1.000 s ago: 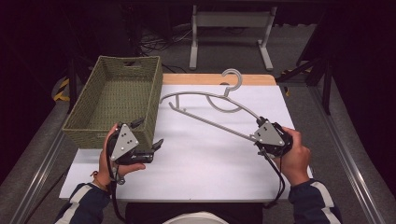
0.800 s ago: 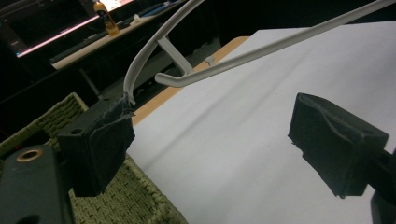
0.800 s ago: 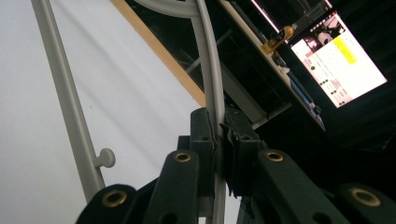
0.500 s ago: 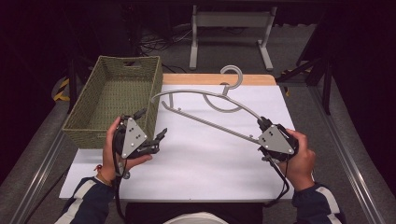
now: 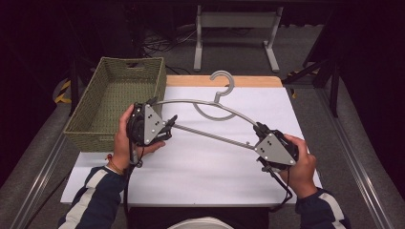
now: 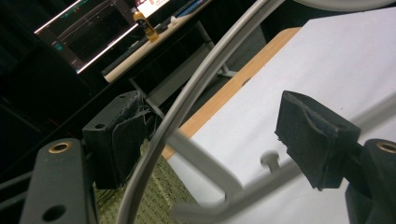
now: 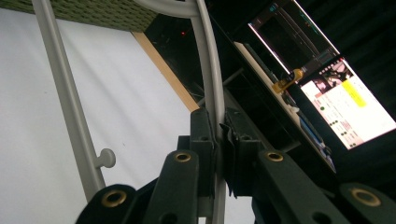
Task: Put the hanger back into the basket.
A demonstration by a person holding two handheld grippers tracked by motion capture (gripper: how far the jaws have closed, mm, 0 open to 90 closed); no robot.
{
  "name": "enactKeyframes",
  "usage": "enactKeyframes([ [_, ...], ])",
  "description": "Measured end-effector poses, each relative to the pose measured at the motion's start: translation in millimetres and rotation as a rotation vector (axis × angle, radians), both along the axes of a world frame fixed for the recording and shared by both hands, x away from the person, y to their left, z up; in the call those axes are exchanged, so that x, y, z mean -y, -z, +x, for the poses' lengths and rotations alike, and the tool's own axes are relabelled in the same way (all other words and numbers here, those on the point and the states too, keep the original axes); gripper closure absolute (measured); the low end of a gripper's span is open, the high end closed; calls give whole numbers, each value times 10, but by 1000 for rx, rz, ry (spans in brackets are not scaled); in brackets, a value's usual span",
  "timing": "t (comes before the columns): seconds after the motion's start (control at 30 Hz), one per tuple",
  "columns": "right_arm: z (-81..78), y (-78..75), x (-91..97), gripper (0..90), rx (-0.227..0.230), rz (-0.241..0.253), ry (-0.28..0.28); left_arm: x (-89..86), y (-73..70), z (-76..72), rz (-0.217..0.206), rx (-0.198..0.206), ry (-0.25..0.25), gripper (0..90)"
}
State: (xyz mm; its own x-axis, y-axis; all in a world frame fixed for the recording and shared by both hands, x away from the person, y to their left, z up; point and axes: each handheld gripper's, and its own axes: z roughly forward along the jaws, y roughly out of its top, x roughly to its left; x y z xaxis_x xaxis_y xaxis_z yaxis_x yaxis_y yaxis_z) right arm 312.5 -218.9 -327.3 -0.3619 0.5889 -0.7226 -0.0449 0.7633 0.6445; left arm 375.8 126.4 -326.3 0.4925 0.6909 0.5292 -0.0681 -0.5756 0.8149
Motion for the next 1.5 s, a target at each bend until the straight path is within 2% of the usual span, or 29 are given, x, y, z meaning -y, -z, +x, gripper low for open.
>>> enactKeyframes([
  [0.13,1,20,-101,833,-1,-16,-26,28,-5,48,38,5,-30,298],
  [0.23,46,48,-207,832,-11,-34,-46,35,-20,83,57,8,-49,375],
  [0.27,59,57,-231,833,-13,-36,-53,40,-24,99,84,20,-59,380],
  [0.33,84,75,-287,832,-17,-46,-62,49,-18,114,110,19,-54,454],
  [0.37,93,83,-312,833,-13,-49,-68,60,-8,124,128,31,-70,461],
  [0.43,97,89,-341,833,-9,-54,-69,66,-1,137,144,24,-64,531],
  [0.5,100,94,-381,832,-2,-68,-72,72,21,157,161,16,-60,548],
  [0.57,103,101,-404,832,0,-67,-74,66,33,167,169,0,-35,667],
  [0.67,121,108,-407,830,-4,-73,-70,83,49,179,202,-14,-37,687],
  [0.8,142,113,-404,818,0,-59,-60,71,14,204,262,-24,-19,717],
  [0.83,150,104,-406,806,3,-36,-62,60,-4,215,266,-30,-15,723],
  [0.9,155,93,-410,788,6,-25,-61,43,-41,232,274,-37,-23,733],
  [1.0,168,40,-412,666,43,20,-37,-12,-91,273,285,-57,-33,747],
  [1.07,159,5,-383,560,57,55,-24,-58,-98,289,282,-59,-61,767],
  [1.13,142,-22,-341,504,35,103,-42,-125,-119,305,268,-61,-80,791],
  [1.2,110,-78,-253,427,-8,208,-77,-246,-169,341,221,-78,-91,817],
  [1.23,92,-93,-213,416,-8,235,-88,-322,-196,375,187,-105,-90,822],
  [1.27,74,-94,-171,401,-6,247,-96,-400,-215,414,158,-126,-89,824],
  [1.33,66,-58,-111,391,-7,241,-86,-504,-230,470,140,-146,-104,824],
  [1.4,81,11,-37,381,-49,248,-86,-625,-251,528,90,-171,-120,825],
  [1.43,81,11,-37,381,-49,248,-86,-625,-251,528,90,-171,-120,825],
  [1.5,118,90,56,373,-119,293,-89,-718,-271,560,70,-182,-138,824],
])
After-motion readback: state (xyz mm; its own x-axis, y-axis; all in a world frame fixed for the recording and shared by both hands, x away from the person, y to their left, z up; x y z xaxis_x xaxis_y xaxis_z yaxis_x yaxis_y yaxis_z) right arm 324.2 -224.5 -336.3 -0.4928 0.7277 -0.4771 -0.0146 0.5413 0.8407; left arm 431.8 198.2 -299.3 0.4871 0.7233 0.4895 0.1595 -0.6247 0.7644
